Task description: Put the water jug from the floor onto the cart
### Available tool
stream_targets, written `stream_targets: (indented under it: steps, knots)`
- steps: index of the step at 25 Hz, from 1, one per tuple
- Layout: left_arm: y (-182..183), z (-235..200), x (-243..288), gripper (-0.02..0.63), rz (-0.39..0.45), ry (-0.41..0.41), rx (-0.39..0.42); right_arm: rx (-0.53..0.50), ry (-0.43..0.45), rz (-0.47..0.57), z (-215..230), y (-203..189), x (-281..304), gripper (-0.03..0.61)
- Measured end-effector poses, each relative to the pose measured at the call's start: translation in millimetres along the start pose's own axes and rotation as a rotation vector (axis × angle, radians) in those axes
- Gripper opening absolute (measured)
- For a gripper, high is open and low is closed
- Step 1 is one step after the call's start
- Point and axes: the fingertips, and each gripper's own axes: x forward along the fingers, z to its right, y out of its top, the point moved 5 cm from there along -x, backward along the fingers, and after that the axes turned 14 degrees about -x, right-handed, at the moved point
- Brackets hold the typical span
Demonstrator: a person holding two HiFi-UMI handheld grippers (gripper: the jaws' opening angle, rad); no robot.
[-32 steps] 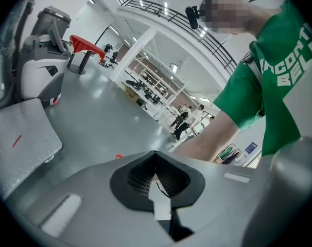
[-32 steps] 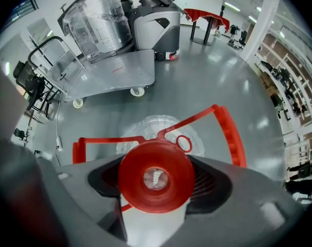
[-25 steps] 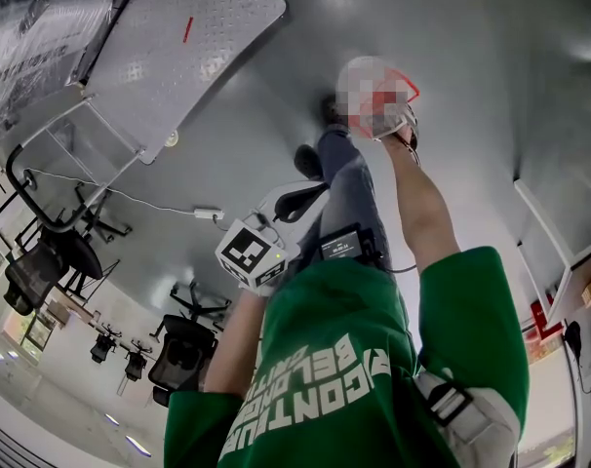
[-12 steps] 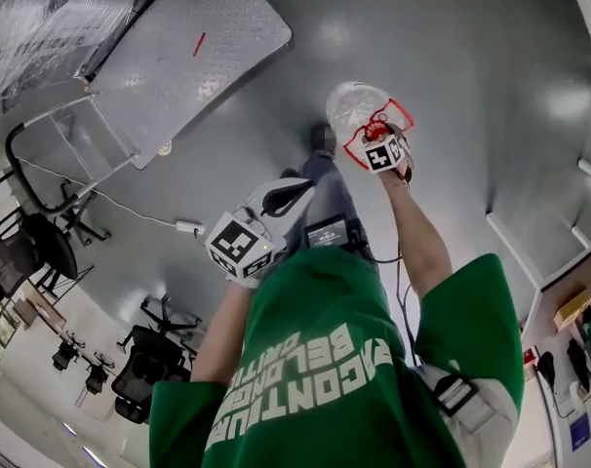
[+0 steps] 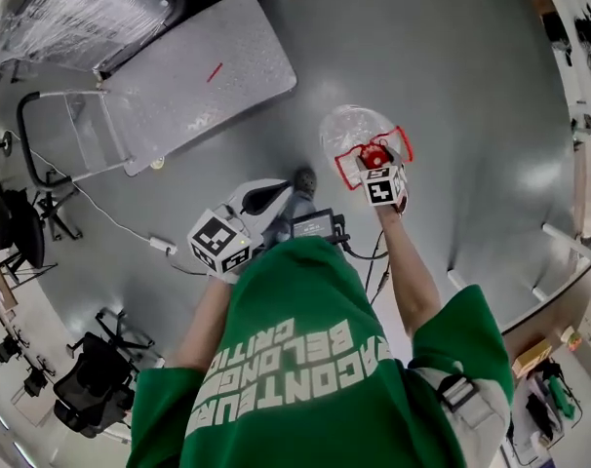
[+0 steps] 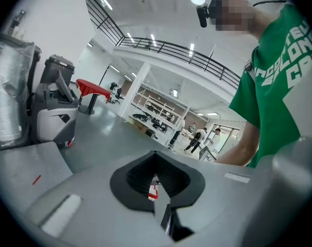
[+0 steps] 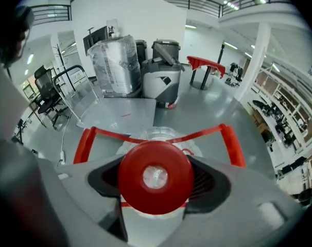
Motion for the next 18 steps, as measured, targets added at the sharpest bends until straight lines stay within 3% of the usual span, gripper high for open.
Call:
stream_targets:
  steps: [6,18]
  knots:
    - [25.8,-0.8,-18.7,0.009,0.12,0.026,0.029,-0.039,-0.013,0.092,22.8,55.6,-39.0,0.302]
    - [46.6,-30.3,-56.7,0.009,0.265,0.061,0.027,-0.113,-0.01,0.253,38.9,146.7,-74.0,0.302]
